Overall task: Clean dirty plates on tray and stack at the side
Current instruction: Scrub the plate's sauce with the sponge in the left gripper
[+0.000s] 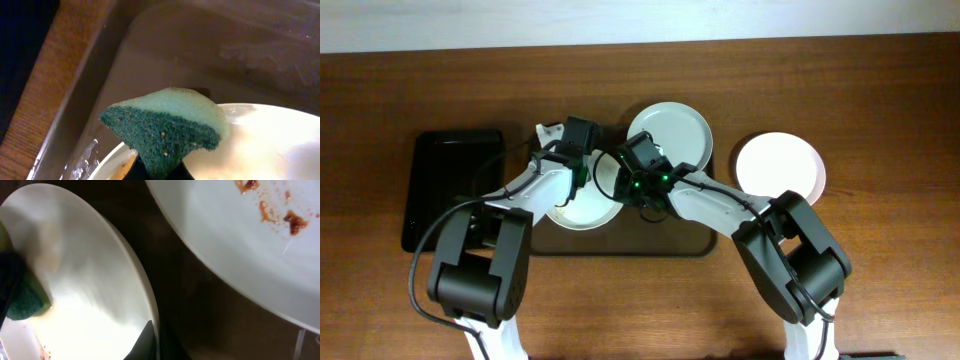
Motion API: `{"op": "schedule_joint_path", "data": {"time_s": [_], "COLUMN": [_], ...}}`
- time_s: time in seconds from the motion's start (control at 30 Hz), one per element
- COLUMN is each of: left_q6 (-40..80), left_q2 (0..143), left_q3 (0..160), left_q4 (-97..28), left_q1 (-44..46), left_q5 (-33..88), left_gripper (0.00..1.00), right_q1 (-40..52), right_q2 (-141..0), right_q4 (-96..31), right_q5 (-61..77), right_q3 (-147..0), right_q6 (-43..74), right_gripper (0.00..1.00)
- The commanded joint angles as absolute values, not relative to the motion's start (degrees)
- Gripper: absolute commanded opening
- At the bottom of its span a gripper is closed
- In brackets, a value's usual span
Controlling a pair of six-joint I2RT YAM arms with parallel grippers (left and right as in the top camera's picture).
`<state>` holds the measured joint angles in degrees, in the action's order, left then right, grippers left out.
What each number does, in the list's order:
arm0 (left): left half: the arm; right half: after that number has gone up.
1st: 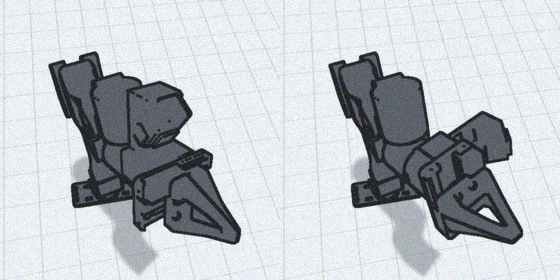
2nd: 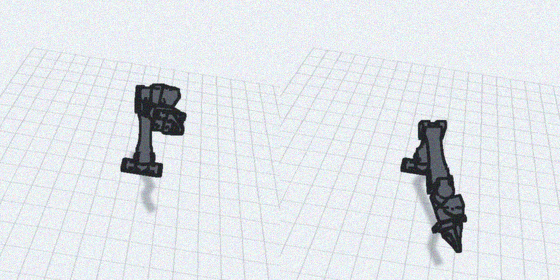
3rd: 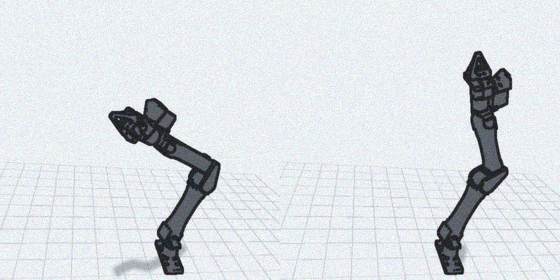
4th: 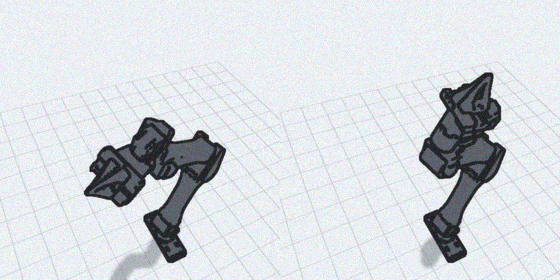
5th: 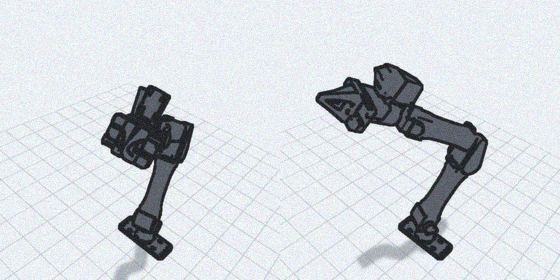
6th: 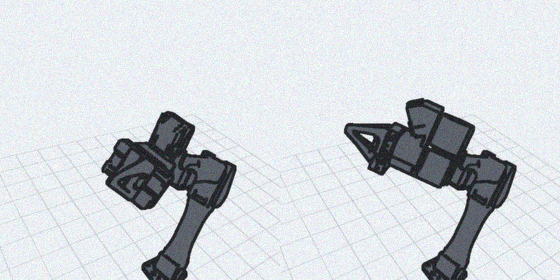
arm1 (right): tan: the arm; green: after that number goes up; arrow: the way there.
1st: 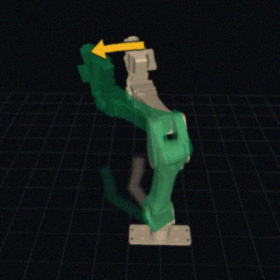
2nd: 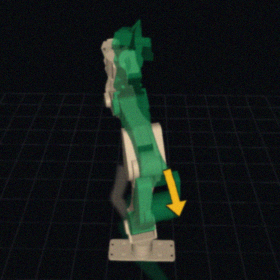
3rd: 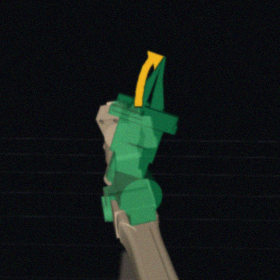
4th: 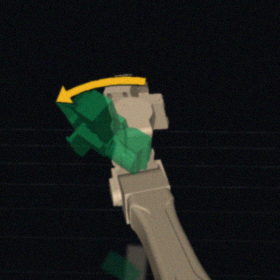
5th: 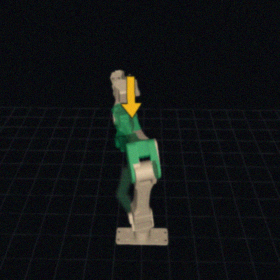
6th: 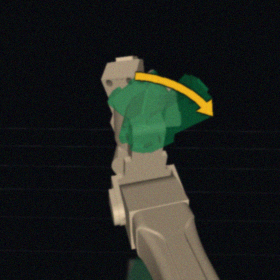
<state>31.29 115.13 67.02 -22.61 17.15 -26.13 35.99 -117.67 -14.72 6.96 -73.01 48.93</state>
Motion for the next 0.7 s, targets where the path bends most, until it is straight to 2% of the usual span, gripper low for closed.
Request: {"op": "schedule_joint_path", "data": {"time_s": [0.0, 0.1, 0.23, 0.27, 0.37, 0.47, 0.67], "left_q6": [21.98, 18.26, 14.17, 12.10, 11.86, 11.84, 3.46], "left_q2": [125.23, 125.12, 125.01, 125.01, 125.03, 125.03, 125.03], "left_q3": [60.53, 61.19, 63.53, 63.72, 63.46, 63.20, 63.16], "left_q4": [-28.47, -36.64, -44.27, -44.66, -42.92, -41.30, -40.97], "left_q1": [16.08, 16.08, 16.08, 16.08, 16.10, 16.10, 15.92], "left_q5": [-19.73, -17.43, -8.08, -2.46, 3.55, 5.39, 9.78], "left_gripper": [0.00, 0.00, 0.00, 0.00, 0.00, 0.00, 0.00], "right_q1": [35.55, 35.55, 35.55, 35.55, 35.55, 35.55, 35.55], "right_q2": [-119.02, -119.02, -119.00, -119.00, -119.00, -119.00, -119.00], "right_q4": [-15.59, -15.57, -15.57, -15.57, -15.57, -15.59, -15.57], "right_q5": [5.37, 5.37, 5.37, 5.37, 5.39, 5.58, 5.56], "right_q3": [-73.25, -73.25, -73.25, -73.25, -73.25, -73.25, -73.25], "right_q6": [49.82, 49.82, 49.82, 49.82, 49.82, 49.82, 49.82], "right_gripper": [0.04, 0.04, 0.04, 0.04, 0.04, 0.04, 0.04]}}
